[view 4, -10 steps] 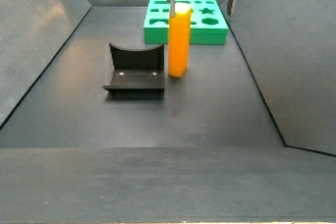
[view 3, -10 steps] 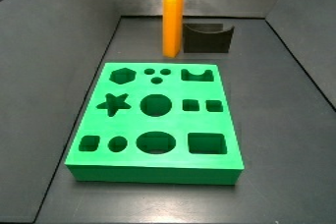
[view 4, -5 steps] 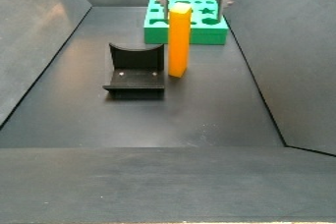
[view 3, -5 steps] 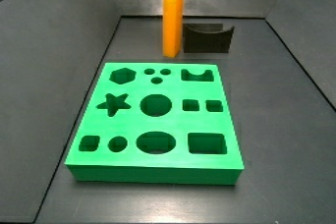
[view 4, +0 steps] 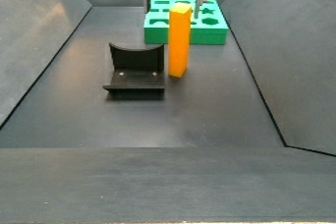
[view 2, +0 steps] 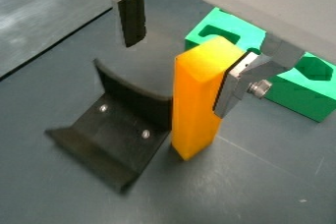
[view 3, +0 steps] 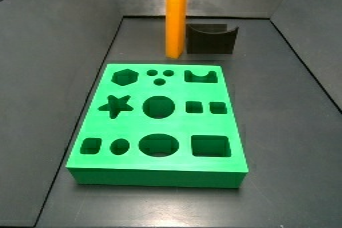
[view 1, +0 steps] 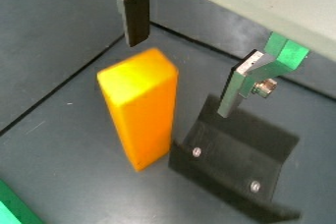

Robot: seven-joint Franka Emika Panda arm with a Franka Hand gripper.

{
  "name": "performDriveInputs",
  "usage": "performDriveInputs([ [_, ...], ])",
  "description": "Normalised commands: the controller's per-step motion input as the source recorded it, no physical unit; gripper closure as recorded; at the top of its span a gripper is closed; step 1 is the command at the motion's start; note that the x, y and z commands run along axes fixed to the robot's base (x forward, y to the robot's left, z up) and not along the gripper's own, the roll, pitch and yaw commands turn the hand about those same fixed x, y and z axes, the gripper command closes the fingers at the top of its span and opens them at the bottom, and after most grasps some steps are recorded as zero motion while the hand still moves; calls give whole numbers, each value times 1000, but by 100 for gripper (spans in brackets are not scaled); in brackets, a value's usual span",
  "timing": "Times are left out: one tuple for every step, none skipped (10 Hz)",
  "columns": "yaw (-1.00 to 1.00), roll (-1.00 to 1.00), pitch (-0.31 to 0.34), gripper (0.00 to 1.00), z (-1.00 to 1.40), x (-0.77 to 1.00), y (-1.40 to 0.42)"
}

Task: Pick up the rectangle object. Move up. Move to above the board. Insert the rectangle object.
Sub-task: Pick up the rectangle object.

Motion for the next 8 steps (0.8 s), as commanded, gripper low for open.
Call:
performDriveInputs([
  [-189,0,-221,0,-374,-391,0],
  [-51,-81,-100,0,-77,-143,11],
  [0,-64,-106,0,-151,-109,0],
  [-14,-26,-183,0,-280,-269,-134],
  [-3,0,-206,0,-226,-331,-191],
  [0,6,-221,0,-266,-351,-180],
  [0,-74,-47,0,0,-34,46],
  [0,-31,0,0,0,0,14],
])
